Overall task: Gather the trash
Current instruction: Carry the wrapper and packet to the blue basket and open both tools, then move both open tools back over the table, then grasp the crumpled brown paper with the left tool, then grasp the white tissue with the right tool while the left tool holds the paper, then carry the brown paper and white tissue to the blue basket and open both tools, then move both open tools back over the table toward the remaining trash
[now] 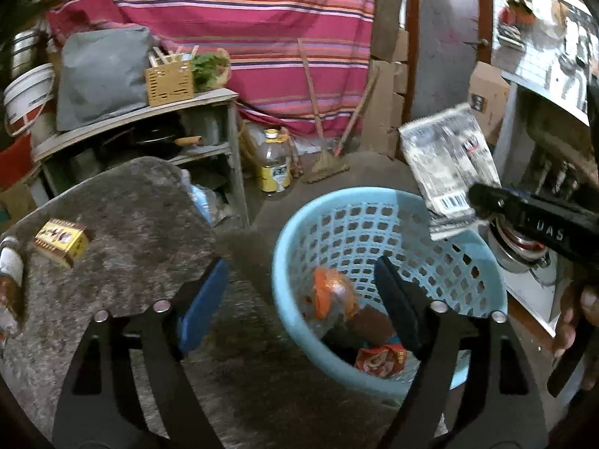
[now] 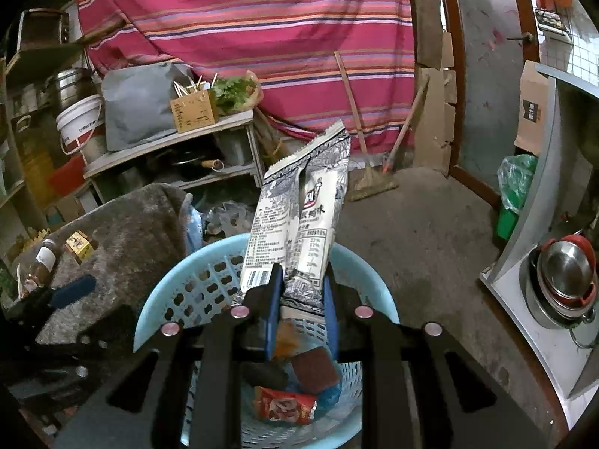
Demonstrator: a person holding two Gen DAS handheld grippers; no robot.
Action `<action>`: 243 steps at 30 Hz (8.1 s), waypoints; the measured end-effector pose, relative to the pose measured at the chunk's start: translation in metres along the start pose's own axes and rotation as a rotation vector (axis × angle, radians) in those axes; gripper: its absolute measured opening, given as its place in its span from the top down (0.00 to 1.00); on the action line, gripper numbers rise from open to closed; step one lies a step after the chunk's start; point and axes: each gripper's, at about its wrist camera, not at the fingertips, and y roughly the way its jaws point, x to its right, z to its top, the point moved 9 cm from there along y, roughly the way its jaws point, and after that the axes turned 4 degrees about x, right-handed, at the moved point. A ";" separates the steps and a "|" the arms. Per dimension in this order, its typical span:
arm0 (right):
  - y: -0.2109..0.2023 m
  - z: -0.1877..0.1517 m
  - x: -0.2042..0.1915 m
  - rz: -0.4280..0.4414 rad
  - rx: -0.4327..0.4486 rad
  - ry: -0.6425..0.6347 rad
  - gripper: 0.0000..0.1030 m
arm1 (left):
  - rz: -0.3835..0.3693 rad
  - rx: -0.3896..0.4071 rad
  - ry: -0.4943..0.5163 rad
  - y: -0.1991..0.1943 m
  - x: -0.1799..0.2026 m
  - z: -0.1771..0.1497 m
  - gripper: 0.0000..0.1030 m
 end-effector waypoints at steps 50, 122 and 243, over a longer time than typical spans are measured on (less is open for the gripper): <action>0.019 -0.040 -0.272 0.098 -0.026 -0.236 0.10 | 0.635 0.110 -0.355 -0.229 -0.381 -0.072 0.05; 0.028 -0.092 -0.554 0.300 -0.027 -0.536 0.04 | 0.671 -0.004 -0.492 -0.260 -0.538 -0.157 0.70; 0.012 0.006 -0.035 0.054 -0.061 -0.091 0.23 | 0.226 0.082 -0.098 -0.053 -0.064 0.038 0.05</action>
